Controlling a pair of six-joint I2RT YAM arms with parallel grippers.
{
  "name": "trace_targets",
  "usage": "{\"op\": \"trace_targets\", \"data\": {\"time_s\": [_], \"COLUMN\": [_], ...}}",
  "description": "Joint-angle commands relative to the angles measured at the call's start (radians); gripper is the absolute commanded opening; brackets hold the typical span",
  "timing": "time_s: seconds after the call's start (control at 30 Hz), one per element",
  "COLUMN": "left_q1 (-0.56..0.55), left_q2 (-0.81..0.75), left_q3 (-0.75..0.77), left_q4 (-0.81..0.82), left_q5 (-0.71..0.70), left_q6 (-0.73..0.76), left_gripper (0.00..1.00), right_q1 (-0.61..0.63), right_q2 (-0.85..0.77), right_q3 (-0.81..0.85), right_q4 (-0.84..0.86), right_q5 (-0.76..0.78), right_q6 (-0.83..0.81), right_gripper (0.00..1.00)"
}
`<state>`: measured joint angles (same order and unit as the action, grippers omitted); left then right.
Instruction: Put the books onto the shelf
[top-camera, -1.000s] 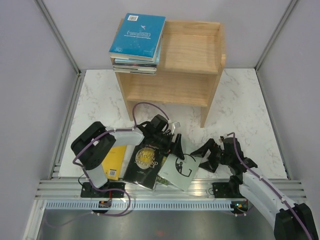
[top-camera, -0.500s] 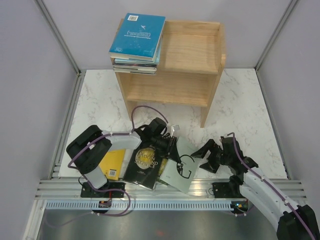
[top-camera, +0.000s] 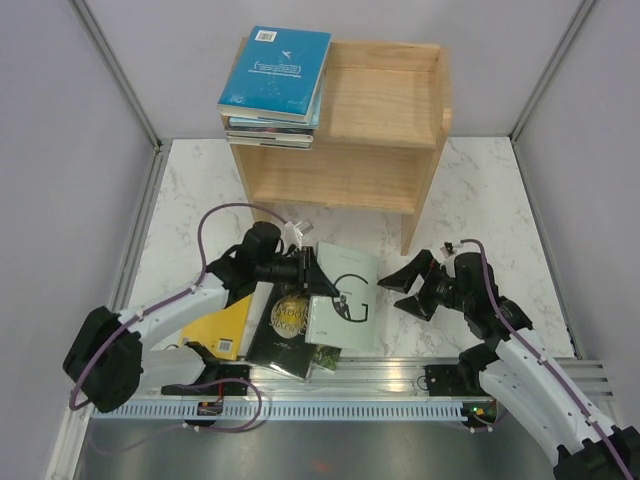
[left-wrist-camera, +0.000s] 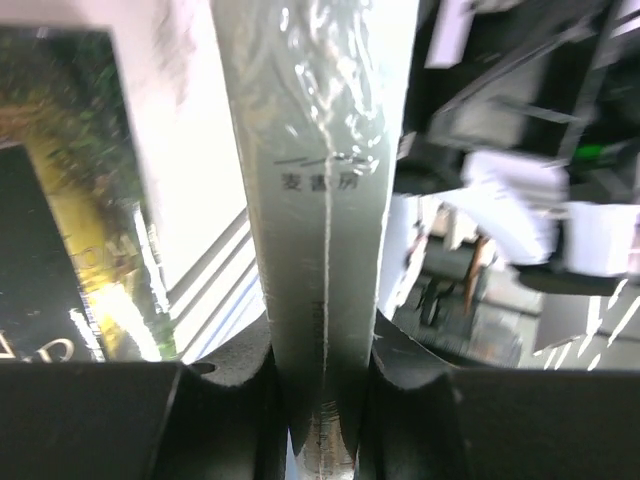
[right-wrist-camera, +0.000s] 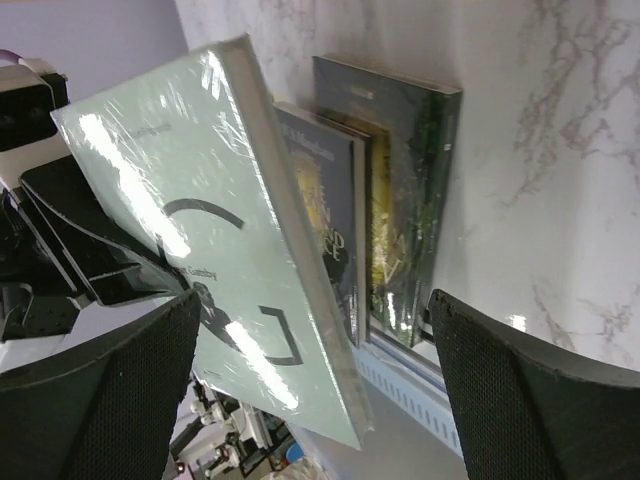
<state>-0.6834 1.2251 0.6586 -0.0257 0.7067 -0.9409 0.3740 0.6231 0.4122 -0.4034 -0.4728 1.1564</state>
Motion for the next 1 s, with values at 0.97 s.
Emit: {"op": "trace_targets", "data": {"time_s": [0.97], "left_q1": [0.237], "left_q2": [-0.298], "left_q3": [0.173], "left_q4": [0.032], "left_q5": [0.097], "left_q6": [-0.253], "left_gripper": [0.02], "right_q1": [0.25], "right_q2": [0.009], "right_q3": [0.139], "right_q4": [0.38], "right_q5": [-0.012], "right_q6": [0.181], "right_gripper": [0.95]}}
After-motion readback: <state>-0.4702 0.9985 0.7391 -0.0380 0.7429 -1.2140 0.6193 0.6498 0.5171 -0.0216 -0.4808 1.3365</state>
